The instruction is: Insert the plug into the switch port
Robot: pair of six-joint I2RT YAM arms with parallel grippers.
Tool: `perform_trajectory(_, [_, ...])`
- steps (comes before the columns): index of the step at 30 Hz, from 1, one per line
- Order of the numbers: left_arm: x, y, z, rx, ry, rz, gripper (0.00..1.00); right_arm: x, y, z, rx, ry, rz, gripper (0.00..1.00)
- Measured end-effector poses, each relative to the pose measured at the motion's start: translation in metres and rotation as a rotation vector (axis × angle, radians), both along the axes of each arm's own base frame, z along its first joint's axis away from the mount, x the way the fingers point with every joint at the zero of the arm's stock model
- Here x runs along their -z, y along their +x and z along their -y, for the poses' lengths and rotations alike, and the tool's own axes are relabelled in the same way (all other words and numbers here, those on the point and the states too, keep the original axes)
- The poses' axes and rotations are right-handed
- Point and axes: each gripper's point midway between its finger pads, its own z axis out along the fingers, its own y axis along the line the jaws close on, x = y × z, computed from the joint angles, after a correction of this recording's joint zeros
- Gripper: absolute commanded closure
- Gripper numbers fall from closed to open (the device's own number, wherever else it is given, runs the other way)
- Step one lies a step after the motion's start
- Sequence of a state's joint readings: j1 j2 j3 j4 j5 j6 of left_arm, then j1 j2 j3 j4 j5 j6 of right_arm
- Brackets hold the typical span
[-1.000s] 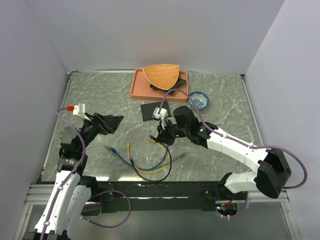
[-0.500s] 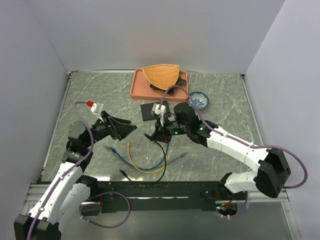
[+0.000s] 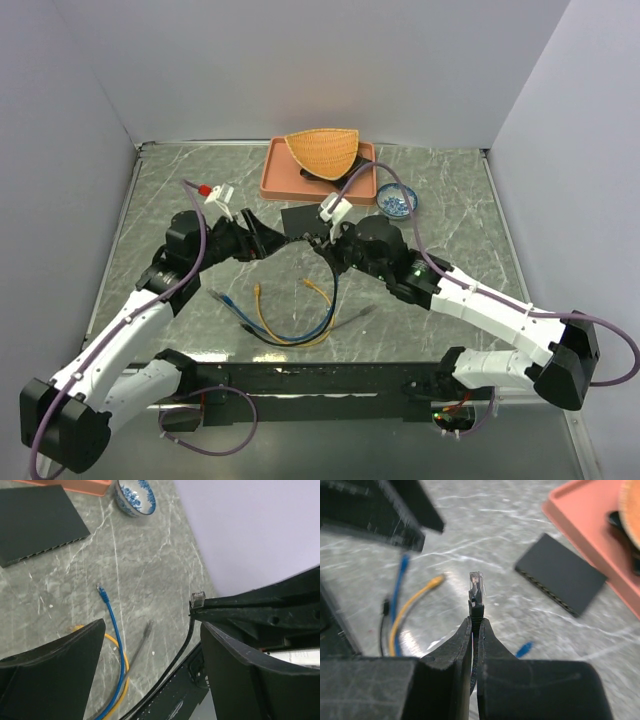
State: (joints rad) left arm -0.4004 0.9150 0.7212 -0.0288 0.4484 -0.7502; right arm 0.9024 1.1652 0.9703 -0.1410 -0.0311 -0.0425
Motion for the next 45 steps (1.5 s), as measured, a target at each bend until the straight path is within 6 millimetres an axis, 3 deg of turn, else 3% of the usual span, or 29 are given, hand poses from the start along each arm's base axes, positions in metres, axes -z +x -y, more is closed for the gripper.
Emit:
perform_trajectory(8, [0.006,-0.003,0.015,-0.007,0.010,-0.047,0.22,0.009,0.003,0.000,0.156,-0.096,0.087,1.00])
perform_trajectory(14, [0.009,-0.004,0.025,0.007,0.020,-0.056,0.28,0.027,0.002,-0.004,0.176,-0.163,0.091,1.00])
perform_trajectory(20, [0.012,-0.005,0.040,0.040,0.028,-0.061,0.33,0.027,0.000,-0.007,0.172,-0.164,0.091,1.00])
perform_trajectory(29, [0.015,-0.002,0.053,0.055,0.040,-0.056,0.55,0.023,-0.003,-0.013,0.153,-0.137,0.077,1.00])
perform_trajectory(31, [0.016,-0.001,0.056,0.056,0.041,-0.054,0.70,0.023,-0.005,-0.015,0.143,-0.129,0.071,1.00])
perform_trajectory(32, [0.017,0.000,0.057,0.057,0.039,-0.057,0.82,0.023,-0.006,-0.015,0.140,-0.127,0.068,1.00])
perform_trajectory(35, [0.018,0.001,0.060,0.057,0.039,-0.060,0.99,0.024,-0.007,-0.016,0.138,-0.122,0.060,1.00])
perform_trajectory(41, [0.016,0.003,0.064,0.060,0.047,-0.060,0.99,0.024,-0.005,-0.014,0.152,-0.122,0.058,1.00])
perform_trajectory(42, [0.017,0.004,0.063,0.055,0.049,-0.061,0.99,0.024,-0.005,-0.014,0.152,-0.121,0.058,0.99])
perform_trajectory(43, [0.016,0.004,0.062,0.048,0.050,-0.059,0.99,0.024,-0.005,-0.014,0.154,-0.120,0.055,0.85])
perform_trajectory(45, [0.015,0.004,0.060,0.033,0.056,-0.057,0.99,0.024,-0.005,-0.015,0.157,-0.108,0.044,0.73])
